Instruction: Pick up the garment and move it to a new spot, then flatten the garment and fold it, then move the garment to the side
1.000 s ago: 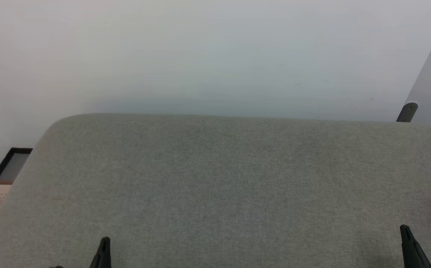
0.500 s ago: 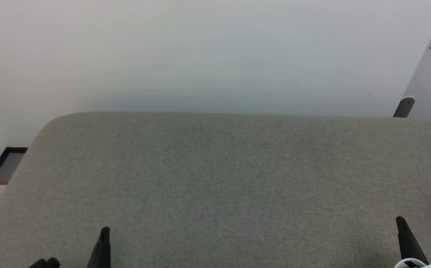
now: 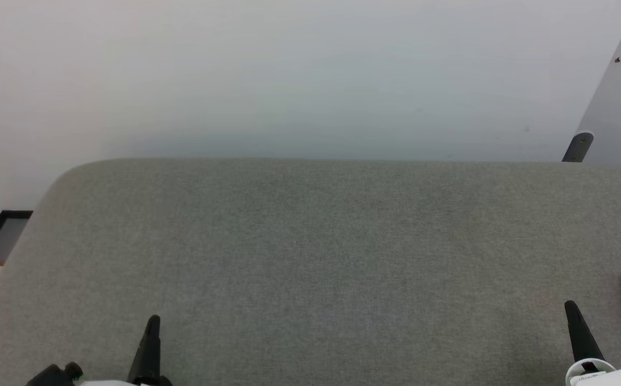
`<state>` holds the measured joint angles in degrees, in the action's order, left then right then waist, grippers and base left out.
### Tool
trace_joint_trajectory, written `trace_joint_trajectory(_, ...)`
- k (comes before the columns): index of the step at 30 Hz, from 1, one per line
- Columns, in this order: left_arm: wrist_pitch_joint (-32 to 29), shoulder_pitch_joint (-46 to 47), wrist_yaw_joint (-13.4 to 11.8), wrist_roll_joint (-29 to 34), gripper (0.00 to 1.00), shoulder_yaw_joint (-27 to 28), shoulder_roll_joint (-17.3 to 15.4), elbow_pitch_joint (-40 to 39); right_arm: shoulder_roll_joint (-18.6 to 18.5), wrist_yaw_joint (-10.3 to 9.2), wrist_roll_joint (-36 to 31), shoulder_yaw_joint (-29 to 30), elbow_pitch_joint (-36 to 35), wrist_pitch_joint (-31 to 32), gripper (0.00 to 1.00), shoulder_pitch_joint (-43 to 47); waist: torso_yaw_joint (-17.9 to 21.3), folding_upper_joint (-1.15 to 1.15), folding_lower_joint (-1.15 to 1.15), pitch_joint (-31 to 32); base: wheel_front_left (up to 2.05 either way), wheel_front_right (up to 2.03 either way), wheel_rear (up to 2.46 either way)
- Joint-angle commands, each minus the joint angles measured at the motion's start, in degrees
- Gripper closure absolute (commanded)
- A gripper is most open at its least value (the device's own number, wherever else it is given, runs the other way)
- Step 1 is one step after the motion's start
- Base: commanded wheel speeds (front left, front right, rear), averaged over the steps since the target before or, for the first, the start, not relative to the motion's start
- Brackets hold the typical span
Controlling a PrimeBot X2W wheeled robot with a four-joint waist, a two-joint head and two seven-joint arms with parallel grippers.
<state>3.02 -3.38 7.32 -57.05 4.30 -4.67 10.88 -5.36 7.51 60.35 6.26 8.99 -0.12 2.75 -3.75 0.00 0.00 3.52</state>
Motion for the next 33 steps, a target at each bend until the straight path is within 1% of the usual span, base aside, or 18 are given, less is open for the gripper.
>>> trace_joint_trajectory(1, -0.23, 1.47, 0.13, -1.36, 1.00, 0.28, -0.09, -0.37, -0.06, -0.01, 1.26, 0.18, -0.25, 0.20, 1.00, -1.35, 0.07, 0.00, 0.00, -0.07, 0.00, 0.00, 0.00)
trace_joint_trajectory(16, -2.67, 3.76, 0.17, -10.48, 1.00, 0.77, 0.35, 0.56, 0.65, -0.01, 9.56, 0.23, 1.15, 1.98, 1.00, -3.51, 0.84, 0.00, 0.00, -0.83, 0.00, 0.00, 0.00)
trace_joint_trajectory(33, -5.08, 6.03, 0.21, -19.35, 1.00, 1.24, 0.83, 1.51, 1.34, -0.01, 17.41, 0.25, 2.55, 3.66, 1.00, -5.60, 1.72, 0.00, 0.00, -1.70, 0.00, 0.00, 0.00)
